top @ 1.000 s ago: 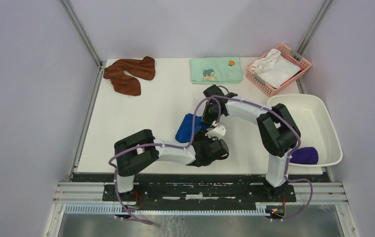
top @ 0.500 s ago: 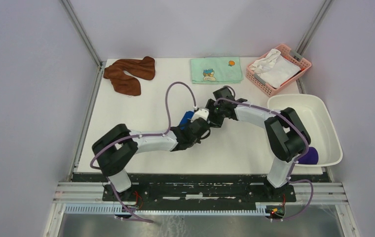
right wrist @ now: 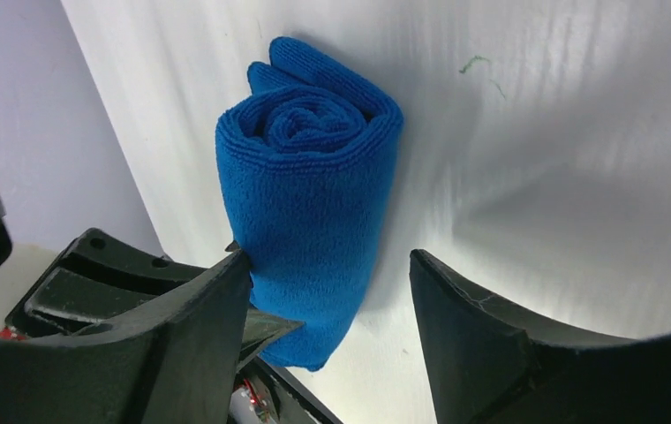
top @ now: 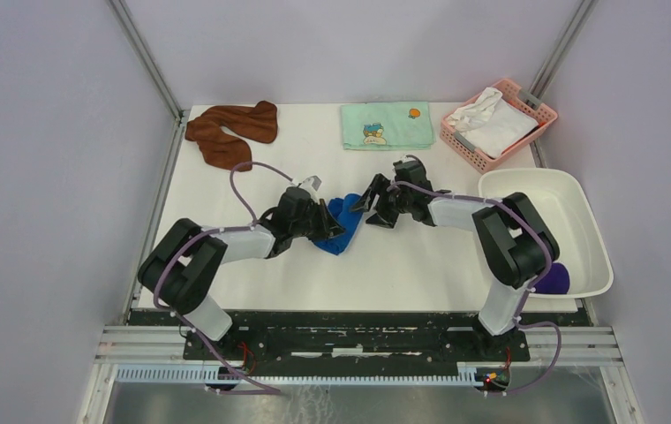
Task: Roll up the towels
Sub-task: Roll the towel at the center of the board.
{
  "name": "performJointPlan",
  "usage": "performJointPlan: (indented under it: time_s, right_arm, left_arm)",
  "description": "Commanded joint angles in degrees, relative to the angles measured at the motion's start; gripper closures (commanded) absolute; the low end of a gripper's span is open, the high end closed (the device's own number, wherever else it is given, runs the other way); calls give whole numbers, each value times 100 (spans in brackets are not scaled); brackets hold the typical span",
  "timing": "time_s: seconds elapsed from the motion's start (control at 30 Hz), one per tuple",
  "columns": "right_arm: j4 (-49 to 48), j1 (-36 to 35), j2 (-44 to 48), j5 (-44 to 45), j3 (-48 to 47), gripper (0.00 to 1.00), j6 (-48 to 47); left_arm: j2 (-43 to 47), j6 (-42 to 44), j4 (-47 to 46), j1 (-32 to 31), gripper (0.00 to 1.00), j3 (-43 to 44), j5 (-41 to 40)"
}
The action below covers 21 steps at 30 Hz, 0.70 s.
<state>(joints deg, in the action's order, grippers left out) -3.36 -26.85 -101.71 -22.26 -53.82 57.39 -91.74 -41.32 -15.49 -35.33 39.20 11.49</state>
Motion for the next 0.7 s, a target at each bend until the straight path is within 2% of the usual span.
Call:
performJointPlan:
  time_s: [0.0, 0.13, 0.3, 0.37, 0.43, 0.57, 0.67]
  right_arm:
    - [-1128, -5, -457, -515, 48, 26, 268]
    - [-1575, -7, -895, -757, -12, 26, 456]
    - [-1981, -45, -1318, -1024, -66, 27, 612]
    - [-1975, -76, -1393, -1011, -99, 29, 597]
    - [-1799, -103, -1441, -948, -154, 33, 526]
    - [-824, -211, -1323, -467, -375, 46, 68]
    - [191, -301, -1156, 37, -597, 56, -201]
  left_arm:
    - [-363, -1016, -773, 346, 97, -418, 1264]
    - [-657, -1717, -1687, 610, 97, -785, 1782]
    - [-1021, -2252, -2369, 739, 97, -1034, 2110]
    - [-1104, -2275, -2357, 757, 97, -1044, 2134]
    - [-1063, -2154, -2118, 761, 93, -1011, 2055]
    - [-629, -1494, -960, 757, 82, -821, 1538]
    - [-73, -1018, 63, 703, 64, -610, 997]
